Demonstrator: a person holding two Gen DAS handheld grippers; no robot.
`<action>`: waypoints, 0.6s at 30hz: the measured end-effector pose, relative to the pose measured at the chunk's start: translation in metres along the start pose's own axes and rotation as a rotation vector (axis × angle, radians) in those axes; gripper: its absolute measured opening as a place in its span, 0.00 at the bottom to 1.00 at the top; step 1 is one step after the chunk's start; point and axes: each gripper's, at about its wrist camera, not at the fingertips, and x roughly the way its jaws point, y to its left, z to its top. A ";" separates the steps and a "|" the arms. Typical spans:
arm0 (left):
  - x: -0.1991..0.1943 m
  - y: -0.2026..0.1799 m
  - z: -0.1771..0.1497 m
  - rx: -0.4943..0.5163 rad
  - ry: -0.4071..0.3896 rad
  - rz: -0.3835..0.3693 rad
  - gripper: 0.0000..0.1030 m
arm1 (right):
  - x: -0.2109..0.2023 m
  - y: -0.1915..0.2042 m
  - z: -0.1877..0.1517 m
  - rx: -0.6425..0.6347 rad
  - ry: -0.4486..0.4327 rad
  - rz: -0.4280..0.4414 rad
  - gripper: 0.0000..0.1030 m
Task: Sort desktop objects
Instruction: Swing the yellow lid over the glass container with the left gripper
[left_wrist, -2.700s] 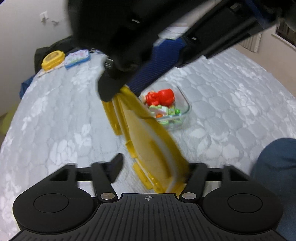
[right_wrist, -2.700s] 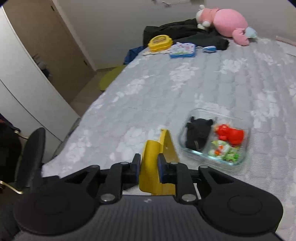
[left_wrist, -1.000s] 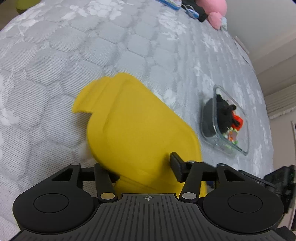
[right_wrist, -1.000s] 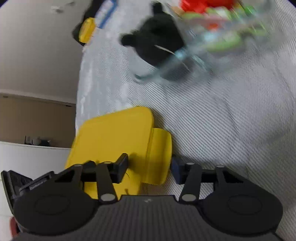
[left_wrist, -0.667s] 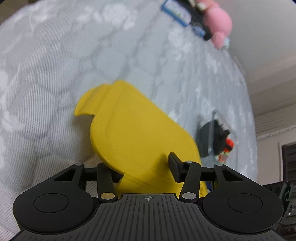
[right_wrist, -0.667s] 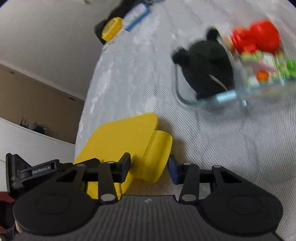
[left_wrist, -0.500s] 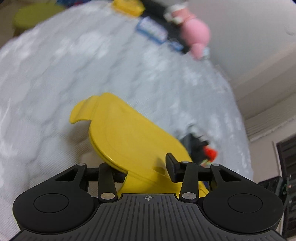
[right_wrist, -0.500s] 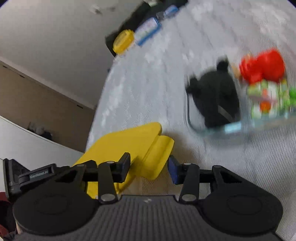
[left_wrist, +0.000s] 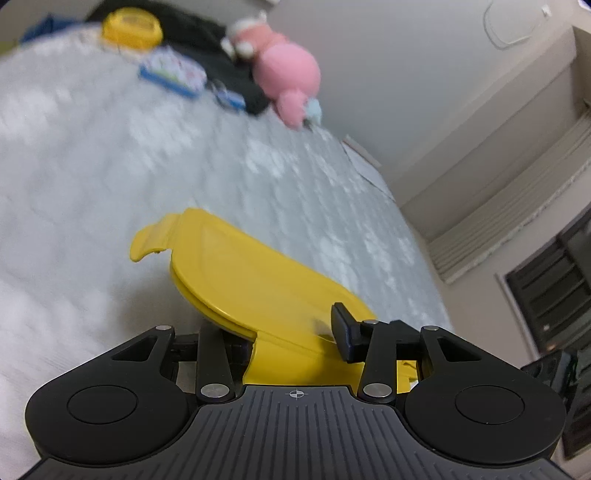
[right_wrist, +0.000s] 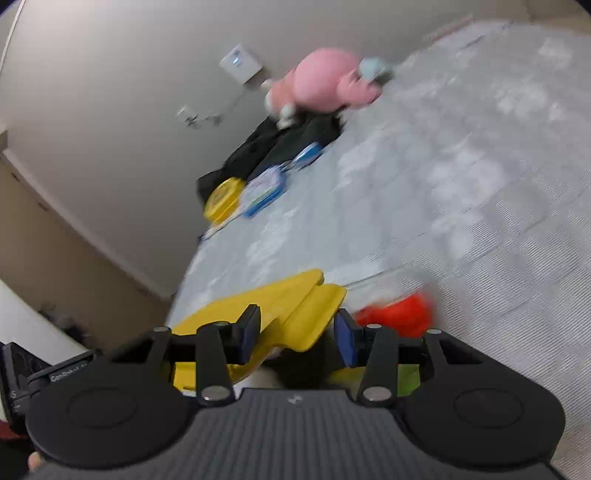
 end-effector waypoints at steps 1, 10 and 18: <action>0.010 -0.001 -0.007 -0.011 0.015 -0.008 0.44 | -0.003 -0.009 0.001 -0.010 -0.010 -0.028 0.44; 0.060 0.006 -0.046 -0.024 0.142 0.021 0.48 | 0.017 -0.067 -0.013 0.084 0.044 -0.171 0.44; 0.058 -0.002 -0.044 0.075 0.140 0.092 0.52 | 0.026 -0.058 -0.023 0.024 0.045 -0.167 0.44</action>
